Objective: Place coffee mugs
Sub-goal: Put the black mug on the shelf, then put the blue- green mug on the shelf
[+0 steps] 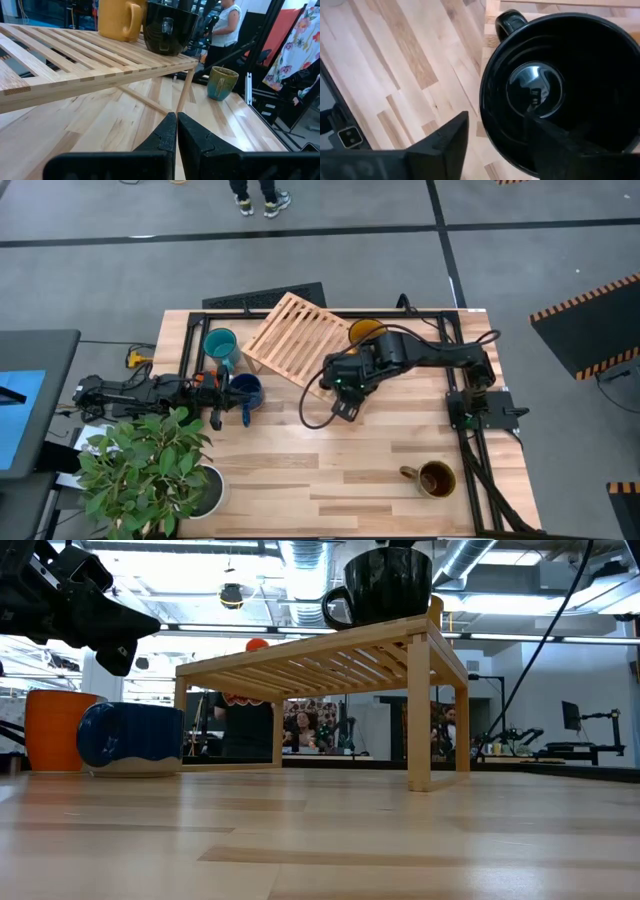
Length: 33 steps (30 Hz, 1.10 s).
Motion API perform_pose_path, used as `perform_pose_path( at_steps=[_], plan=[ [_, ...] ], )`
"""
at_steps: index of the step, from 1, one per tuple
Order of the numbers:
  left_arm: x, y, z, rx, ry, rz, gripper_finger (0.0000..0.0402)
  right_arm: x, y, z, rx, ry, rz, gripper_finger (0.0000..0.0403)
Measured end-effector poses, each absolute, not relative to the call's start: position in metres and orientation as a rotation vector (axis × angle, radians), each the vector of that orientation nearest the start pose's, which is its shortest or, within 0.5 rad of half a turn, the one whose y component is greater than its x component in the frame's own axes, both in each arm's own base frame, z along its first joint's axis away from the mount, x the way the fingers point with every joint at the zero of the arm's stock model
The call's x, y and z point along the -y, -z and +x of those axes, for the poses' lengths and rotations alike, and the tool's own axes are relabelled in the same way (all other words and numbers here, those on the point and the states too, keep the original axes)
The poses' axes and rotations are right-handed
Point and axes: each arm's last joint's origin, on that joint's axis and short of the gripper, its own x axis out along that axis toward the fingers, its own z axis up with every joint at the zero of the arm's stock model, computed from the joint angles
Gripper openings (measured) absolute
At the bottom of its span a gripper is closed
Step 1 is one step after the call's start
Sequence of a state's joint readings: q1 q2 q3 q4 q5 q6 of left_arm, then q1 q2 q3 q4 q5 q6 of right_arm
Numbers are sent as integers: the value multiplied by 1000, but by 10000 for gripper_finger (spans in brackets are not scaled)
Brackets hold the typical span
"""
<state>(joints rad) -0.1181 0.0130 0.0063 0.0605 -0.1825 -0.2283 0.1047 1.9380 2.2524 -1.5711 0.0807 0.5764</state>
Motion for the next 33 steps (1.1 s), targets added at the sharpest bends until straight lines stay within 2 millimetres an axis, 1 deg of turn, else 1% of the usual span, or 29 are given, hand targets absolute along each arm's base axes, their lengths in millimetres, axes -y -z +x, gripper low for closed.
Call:
perform_pose_path(
  at_steps=[4, 12, 15, 18, 21, 23, 26, 29, 32, 33],
  plan=[
    [6, -170, 97, 60, -58, -236, 0, -35, -397, 353, -1197, 302, 351, 240],
    [6, -170, 97, 60, -58, -236, 0, -32, -429, 324, -1094, 237, 319, 239],
    [6, -170, 97, 61, -58, -236, 0, -33, -442, 310, -1043, 216, 322, 240],
    [6, -170, 97, 60, -58, -236, 0, -37, -451, 296, -1034, 196, 315, 239],
    [6, -170, 98, 59, -58, -236, 0, -47, -455, 285, -1029, 178, 319, 232],
    [6, -170, 98, 59, -58, -236, 0, -54, -447, 276, -1075, 163, 320, 216],
    [6, -170, 98, 58, -58, -236, 0, -63, -425, 260, -1182, 174, 360, 174],
    [6, -170, 98, 57, -58, -236, 0, -70, -398, 233, -1312, 205, 453, 110],
    [6, -170, 98, 58, -58, -236, 0, -81, -371, 206, -1397, 219, 577, 34],
    [6, -170, 98, 57, -58, -236, 0, -86, -361, 199, -1414, 219, 626, 20]
  ],
)
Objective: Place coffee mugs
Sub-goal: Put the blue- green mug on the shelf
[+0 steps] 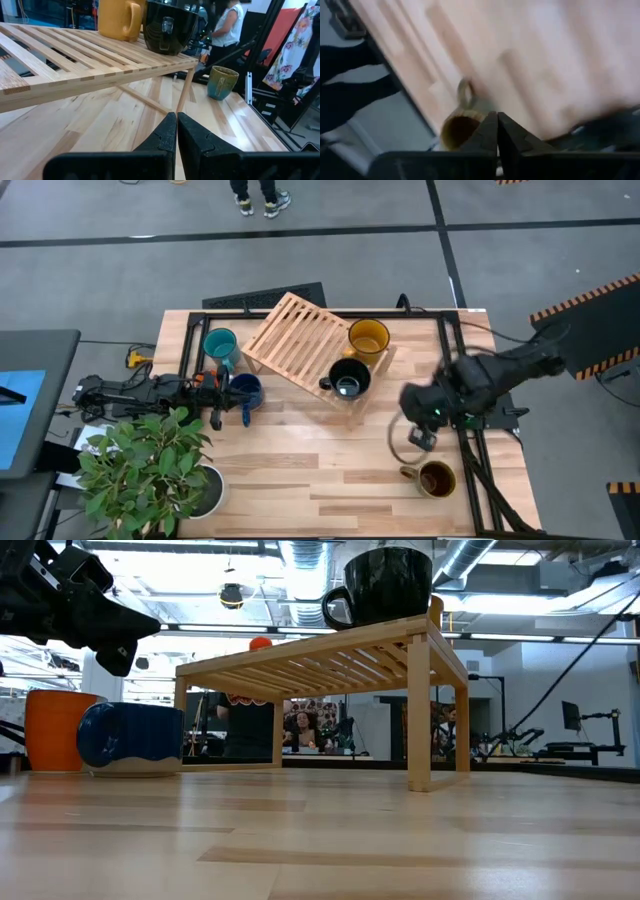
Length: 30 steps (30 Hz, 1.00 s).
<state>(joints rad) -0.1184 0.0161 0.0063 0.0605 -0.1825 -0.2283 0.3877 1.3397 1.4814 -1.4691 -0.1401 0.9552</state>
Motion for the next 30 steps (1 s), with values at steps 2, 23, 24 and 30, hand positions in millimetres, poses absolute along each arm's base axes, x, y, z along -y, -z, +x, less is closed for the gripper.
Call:
perform_pose_path(
  at_steps=[2, 23, 24, 30],
  plan=[
    [6, -170, 98, 57, -58, -236, 0, -96, -342, 188, -1445, 210, 733, 19],
    [6, -170, 98, 57, -58, -236, 0, -197, -230, 191, -1721, 436, 750, 19],
    [6, -170, 98, 57, -58, -236, 0, -198, -226, 193, -1724, 439, 740, 18],
    [6, -170, 98, 57, -58, -236, 0, -200, -213, 199, -1701, 480, 677, 19]
  ],
)
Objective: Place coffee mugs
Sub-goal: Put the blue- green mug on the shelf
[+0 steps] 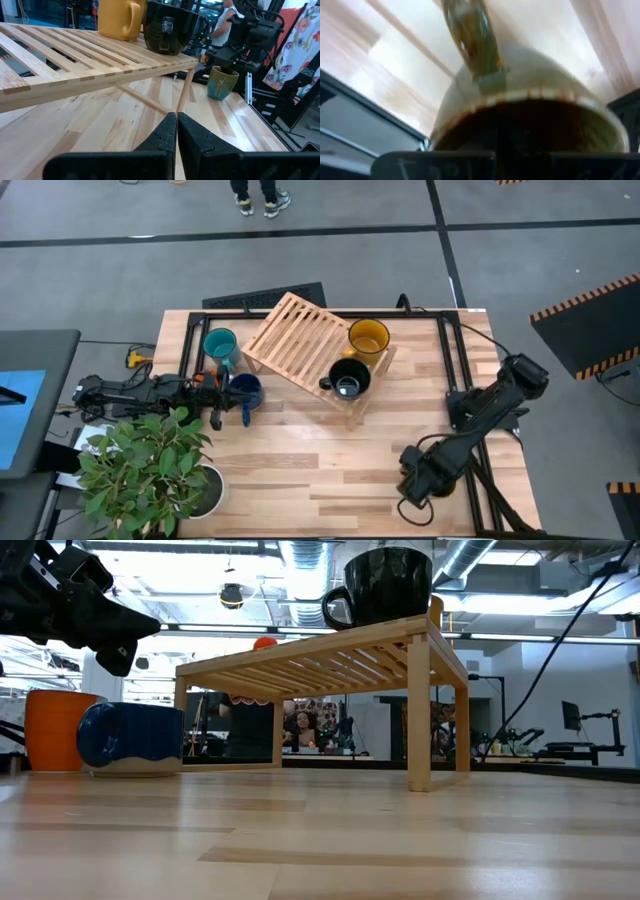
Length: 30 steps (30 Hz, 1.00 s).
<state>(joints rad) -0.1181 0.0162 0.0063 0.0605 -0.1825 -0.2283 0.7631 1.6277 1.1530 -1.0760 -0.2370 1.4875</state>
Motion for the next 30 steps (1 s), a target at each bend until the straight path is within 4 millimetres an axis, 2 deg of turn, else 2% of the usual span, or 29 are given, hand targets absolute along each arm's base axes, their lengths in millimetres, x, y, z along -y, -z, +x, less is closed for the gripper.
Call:
perform_pose_path(
  at_steps=[14, 30],
  plan=[
    [6, -170, 98, 57, -58, -236, 0, -187, -210, 226, -1528, 417, 655, 19],
    [6, -170, 98, 57, -58, -236, 0, -179, -211, 240, -1423, 357, 615, 19]
  ],
)
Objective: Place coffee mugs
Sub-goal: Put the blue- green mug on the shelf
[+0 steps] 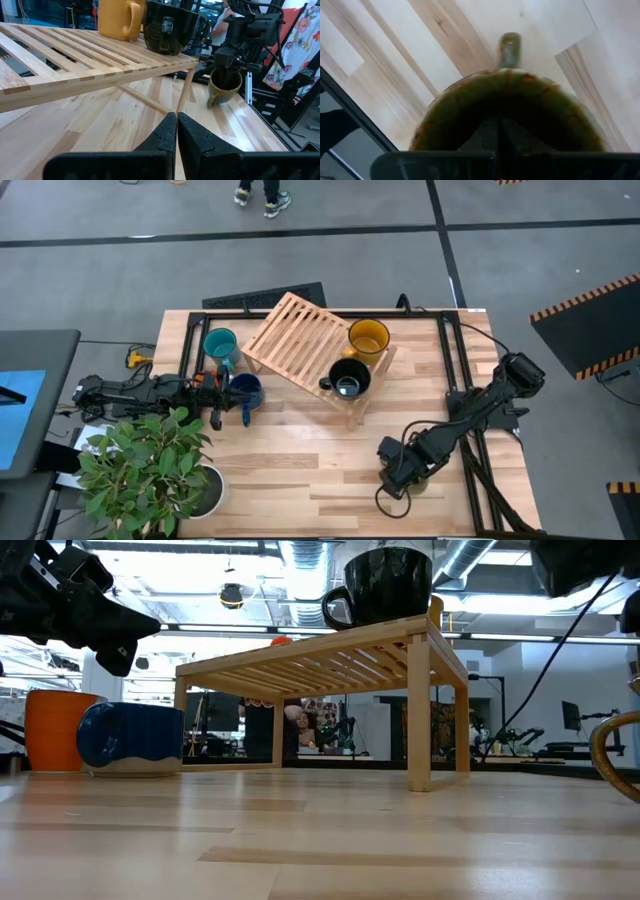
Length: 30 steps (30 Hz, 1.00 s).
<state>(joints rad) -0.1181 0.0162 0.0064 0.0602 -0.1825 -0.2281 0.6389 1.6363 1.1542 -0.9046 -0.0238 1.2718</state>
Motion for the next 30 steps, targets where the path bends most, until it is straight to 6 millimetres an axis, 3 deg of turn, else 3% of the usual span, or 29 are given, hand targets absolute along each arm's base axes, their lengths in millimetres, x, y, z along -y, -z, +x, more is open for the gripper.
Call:
perform_pose_path(
  at_steps=[14, 30],
  plan=[
    [6, -170, 98, 57, -59, -236, 0, -180, -213, 250, -1310, 330, 624, 19],
    [6, -170, 98, 57, -58, -236, 0, -166, -214, 260, -1271, 331, 577, 20]
  ],
)
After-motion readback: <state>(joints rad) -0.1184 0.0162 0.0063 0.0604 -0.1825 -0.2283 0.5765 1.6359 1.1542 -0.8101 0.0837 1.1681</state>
